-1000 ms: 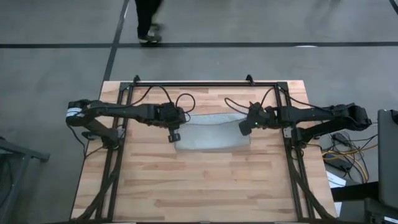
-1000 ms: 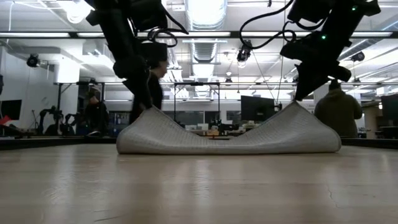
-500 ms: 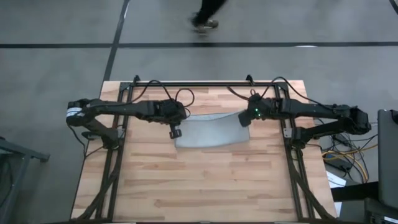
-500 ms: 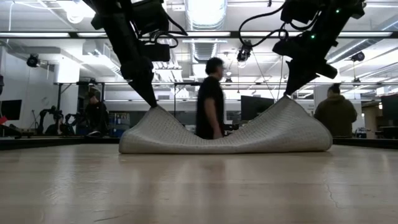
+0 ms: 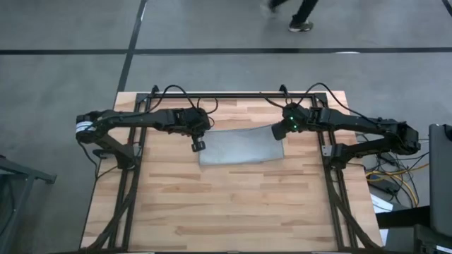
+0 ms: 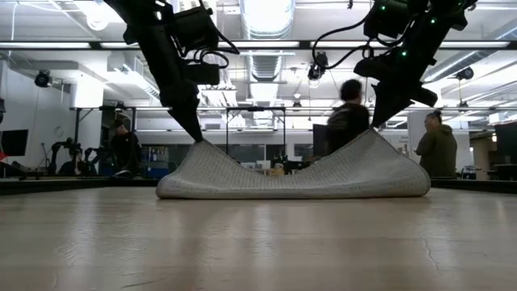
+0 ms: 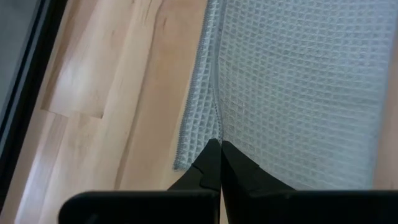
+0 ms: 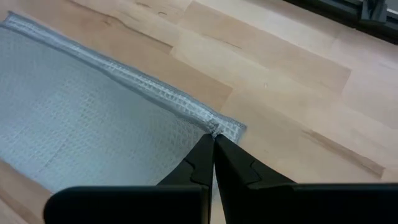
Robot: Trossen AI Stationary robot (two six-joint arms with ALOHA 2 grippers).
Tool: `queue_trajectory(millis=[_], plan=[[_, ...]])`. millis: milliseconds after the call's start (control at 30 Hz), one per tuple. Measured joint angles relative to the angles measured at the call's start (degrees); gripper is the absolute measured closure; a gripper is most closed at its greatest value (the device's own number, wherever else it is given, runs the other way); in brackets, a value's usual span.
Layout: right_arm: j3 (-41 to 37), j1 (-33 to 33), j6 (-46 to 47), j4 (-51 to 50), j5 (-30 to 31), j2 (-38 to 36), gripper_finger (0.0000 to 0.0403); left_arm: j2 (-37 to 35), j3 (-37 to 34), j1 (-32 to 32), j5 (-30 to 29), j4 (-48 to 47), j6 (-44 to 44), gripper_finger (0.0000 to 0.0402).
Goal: Fold microfiber towels
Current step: Fold the gray on the table
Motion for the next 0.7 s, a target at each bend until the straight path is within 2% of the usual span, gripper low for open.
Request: queue_trajectory(millis=[300, 700], plan=[[-0.04, -4.32, -1.92, 0.02, -2.53, 0.0, 0.0395, 0.0, 0.0, 1.98, 2.95, 1.14, 1.38, 0.0401], [-2.98, -4.5, -2.69, 1.52, -5.85, 0.04, 0.0394, 0.0, 0.0, 1.98, 4.24, 1.62, 1.38, 0.0395]])
